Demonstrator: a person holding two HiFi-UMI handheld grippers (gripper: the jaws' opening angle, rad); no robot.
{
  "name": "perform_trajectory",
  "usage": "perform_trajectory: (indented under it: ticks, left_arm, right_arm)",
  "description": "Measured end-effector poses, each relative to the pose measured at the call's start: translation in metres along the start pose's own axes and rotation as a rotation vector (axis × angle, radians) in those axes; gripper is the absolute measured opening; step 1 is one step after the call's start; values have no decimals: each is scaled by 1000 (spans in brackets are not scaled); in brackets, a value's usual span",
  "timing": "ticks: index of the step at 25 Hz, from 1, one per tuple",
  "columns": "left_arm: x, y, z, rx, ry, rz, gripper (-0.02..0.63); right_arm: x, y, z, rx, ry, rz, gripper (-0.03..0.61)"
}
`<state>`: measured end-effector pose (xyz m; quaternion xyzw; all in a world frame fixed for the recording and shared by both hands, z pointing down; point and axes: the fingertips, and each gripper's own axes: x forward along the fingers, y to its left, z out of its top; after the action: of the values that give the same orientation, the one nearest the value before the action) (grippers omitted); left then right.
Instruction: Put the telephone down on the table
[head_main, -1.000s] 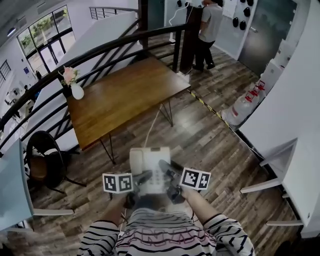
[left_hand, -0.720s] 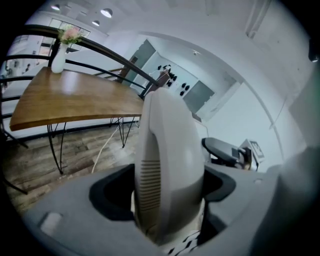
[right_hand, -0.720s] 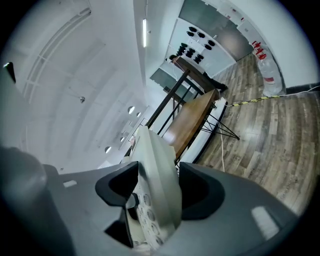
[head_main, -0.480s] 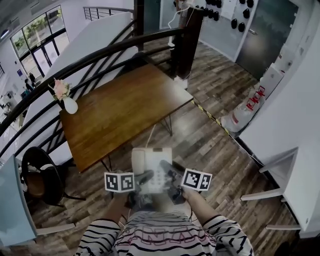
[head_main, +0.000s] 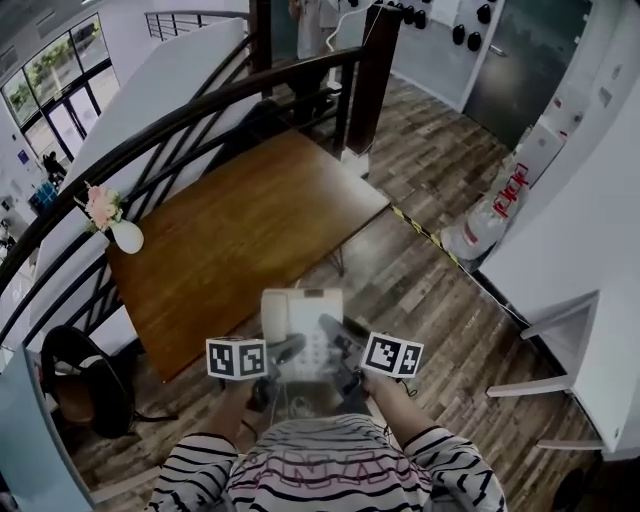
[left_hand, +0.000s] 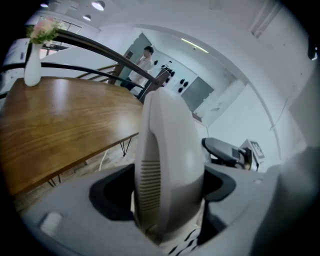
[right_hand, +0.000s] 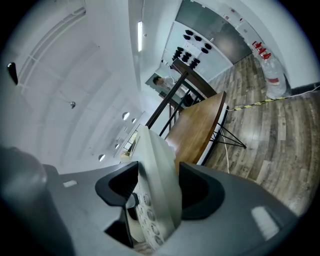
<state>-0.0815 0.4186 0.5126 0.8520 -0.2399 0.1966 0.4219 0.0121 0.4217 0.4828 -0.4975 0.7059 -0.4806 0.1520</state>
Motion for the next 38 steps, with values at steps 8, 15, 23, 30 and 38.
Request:
perform_trajectory:
  ticks: [8,15,23,30,38]
  left_arm:
    - [50,23,44,-44,-1,29,370]
    - [110,33,99,-108,-75,84,370]
    - [192,36,174,-169,-140,130,370]
    - [237,40,209,-212,-188,172,370]
    - [258,68,248,-256,-209,210,370]
  right_arm:
    - [44,-35,49,15,50,7,253]
    - [88,-71,120,-25,150,64,253]
    - [133,-117,217,-59,238,104,253]
    - [159,-146,265,-77,303,138,253]
    - [208,-157,294,-80,359,160,253]
